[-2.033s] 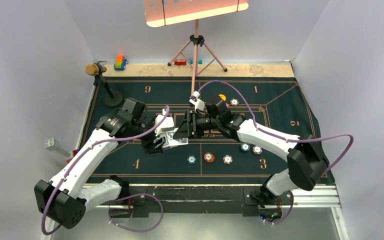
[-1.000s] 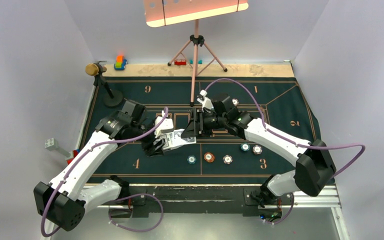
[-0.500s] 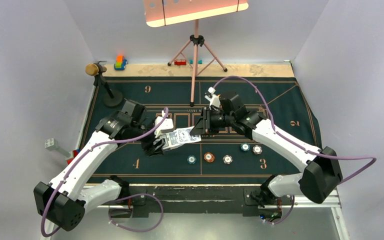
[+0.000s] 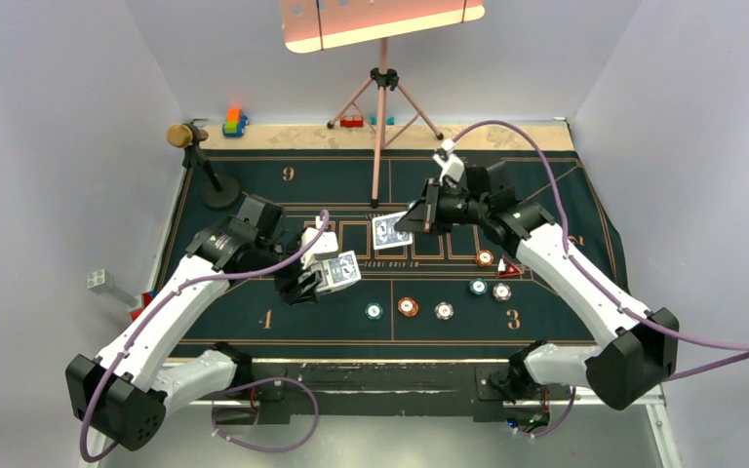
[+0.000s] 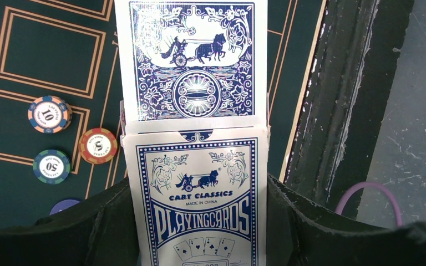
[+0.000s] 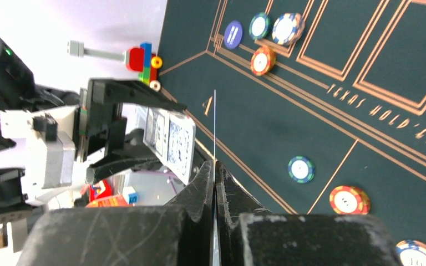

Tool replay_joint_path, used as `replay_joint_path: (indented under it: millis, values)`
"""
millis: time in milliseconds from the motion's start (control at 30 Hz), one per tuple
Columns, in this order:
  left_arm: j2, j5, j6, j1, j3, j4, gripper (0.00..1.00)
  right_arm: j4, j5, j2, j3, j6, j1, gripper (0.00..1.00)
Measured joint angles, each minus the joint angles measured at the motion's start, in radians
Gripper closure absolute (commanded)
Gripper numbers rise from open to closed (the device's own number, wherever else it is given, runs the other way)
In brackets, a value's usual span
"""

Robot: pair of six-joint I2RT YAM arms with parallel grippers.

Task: Distribute texas hold em gaming equipment

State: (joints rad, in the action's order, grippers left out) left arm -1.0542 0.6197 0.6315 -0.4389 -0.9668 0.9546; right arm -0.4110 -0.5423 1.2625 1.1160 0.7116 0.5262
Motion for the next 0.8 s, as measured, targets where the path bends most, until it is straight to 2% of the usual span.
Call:
replay_joint_path:
  millis: [200,300,500,667,800]
  values:
    - [0.000,0.000,0.009,0.000,-0.014,0.053,1.00,0.052,-0.028,0.041,0.024,-0.011,-0.072,1.00]
    - [0.003,0.002,0.012,0.000,-0.040,0.087,1.00,0.141,-0.058,0.183,0.050,-0.001,-0.053,1.00]
    - [0.040,0.014,0.016,0.000,-0.067,0.137,1.00,0.207,-0.061,0.588,0.231,0.008,0.097,1.00]
    - [0.080,0.023,0.016,0.000,-0.079,0.173,1.00,0.245,-0.091,0.812,0.439,0.031,0.224,1.00]
    - [0.097,0.026,0.016,0.000,-0.080,0.193,1.00,0.305,-0.116,0.930,0.564,0.066,0.295,1.00]
